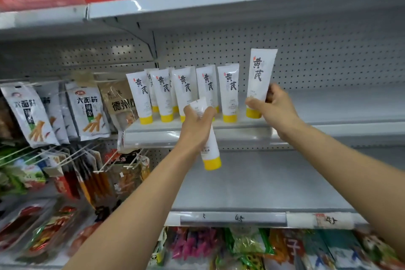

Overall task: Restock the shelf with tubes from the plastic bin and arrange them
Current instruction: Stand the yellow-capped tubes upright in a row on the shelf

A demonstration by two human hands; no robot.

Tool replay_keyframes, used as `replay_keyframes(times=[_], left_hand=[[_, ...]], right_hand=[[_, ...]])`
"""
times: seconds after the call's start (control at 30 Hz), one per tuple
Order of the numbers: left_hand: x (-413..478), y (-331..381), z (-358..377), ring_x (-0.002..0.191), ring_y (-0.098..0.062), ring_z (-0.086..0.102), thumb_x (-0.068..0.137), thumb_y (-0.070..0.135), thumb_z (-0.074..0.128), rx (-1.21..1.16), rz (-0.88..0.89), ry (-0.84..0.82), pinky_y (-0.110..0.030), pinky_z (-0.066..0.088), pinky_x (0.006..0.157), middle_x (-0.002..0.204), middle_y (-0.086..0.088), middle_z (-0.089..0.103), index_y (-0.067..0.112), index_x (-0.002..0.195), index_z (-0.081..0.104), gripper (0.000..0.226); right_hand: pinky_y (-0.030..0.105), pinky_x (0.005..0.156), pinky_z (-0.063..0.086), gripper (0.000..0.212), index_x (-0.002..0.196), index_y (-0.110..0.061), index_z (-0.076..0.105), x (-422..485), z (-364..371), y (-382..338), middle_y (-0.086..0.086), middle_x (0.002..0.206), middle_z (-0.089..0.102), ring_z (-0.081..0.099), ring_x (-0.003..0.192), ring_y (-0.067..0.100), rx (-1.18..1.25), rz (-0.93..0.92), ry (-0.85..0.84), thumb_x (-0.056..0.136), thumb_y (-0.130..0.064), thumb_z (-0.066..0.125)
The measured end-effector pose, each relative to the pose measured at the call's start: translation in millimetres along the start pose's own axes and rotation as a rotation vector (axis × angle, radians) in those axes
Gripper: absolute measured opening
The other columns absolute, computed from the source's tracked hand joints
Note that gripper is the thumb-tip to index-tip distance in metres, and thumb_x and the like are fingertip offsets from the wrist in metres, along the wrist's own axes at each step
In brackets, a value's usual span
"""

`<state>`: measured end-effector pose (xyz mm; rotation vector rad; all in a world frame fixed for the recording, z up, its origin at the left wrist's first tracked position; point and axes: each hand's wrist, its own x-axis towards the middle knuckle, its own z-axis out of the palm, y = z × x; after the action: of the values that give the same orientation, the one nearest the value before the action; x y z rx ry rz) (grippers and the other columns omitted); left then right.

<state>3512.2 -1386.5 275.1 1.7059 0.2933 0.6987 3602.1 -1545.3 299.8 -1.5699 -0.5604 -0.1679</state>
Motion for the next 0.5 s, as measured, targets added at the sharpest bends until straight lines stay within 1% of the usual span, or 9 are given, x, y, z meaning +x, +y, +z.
replay_keyframes(times=[0.1,0.17,0.23,0.33,0.5], left_hand=[[4.0,-1.0,6.2,0.088,-0.022,0.054,0.085,0.037,0.056,0.001,0.004,0.016,-0.041,0.049,0.079,0.095,-0.001,0.052,0.013,0.119,0.041,0.044],[7.4,-2.4,10.4,0.089,-0.022,0.055,0.086,0.036,0.055,0.003,-0.001,0.023,-0.042,0.050,0.081,0.097,-0.001,0.053,0.015,0.118,0.041,0.040],[9.5,0.1,14.2,0.089,-0.023,0.056,0.083,0.039,0.055,-0.001,-0.005,0.031,-0.045,0.051,0.084,0.098,-0.001,0.054,0.016,0.117,0.042,0.043],[13.6,3.7,18.7,0.086,-0.025,0.057,0.072,0.044,0.053,-0.001,-0.020,0.040,-0.048,0.052,0.085,0.095,-0.001,0.055,0.017,0.117,0.042,0.053],[19.4,3.9,23.4,0.085,-0.027,0.058,0.072,0.043,0.054,-0.013,-0.025,0.057,-0.052,0.053,0.087,0.094,-0.001,0.056,0.018,0.113,0.043,0.050]], right_hand=[[0.031,0.080,0.052,0.039,0.114,-0.017,0.052,27.4,-3.8,7.6,0.002,0.108,0.065,0.064,0.095,0.018,-0.113,0.039,0.007,0.081,-0.011,0.072],[0.033,0.083,0.051,0.043,0.116,-0.014,0.051,43.7,-3.0,14.9,0.004,0.110,0.063,0.062,0.097,0.021,-0.202,0.054,-0.013,0.080,-0.009,0.073],[0.032,0.080,0.048,0.049,0.121,-0.010,0.049,56.9,-0.6,22.8,0.005,0.110,0.061,0.060,0.096,0.021,-0.264,0.057,-0.042,0.079,-0.007,0.073],[0.031,0.077,0.045,0.052,0.122,-0.009,0.048,73.2,2.1,34.5,0.006,0.109,0.060,0.058,0.096,0.022,-0.331,0.078,-0.052,0.078,-0.007,0.075],[0.030,0.079,0.044,0.054,0.124,-0.008,0.047,95.3,3.6,45.9,0.009,0.117,0.060,0.057,0.099,0.023,-0.355,0.081,-0.060,0.078,-0.009,0.075]])
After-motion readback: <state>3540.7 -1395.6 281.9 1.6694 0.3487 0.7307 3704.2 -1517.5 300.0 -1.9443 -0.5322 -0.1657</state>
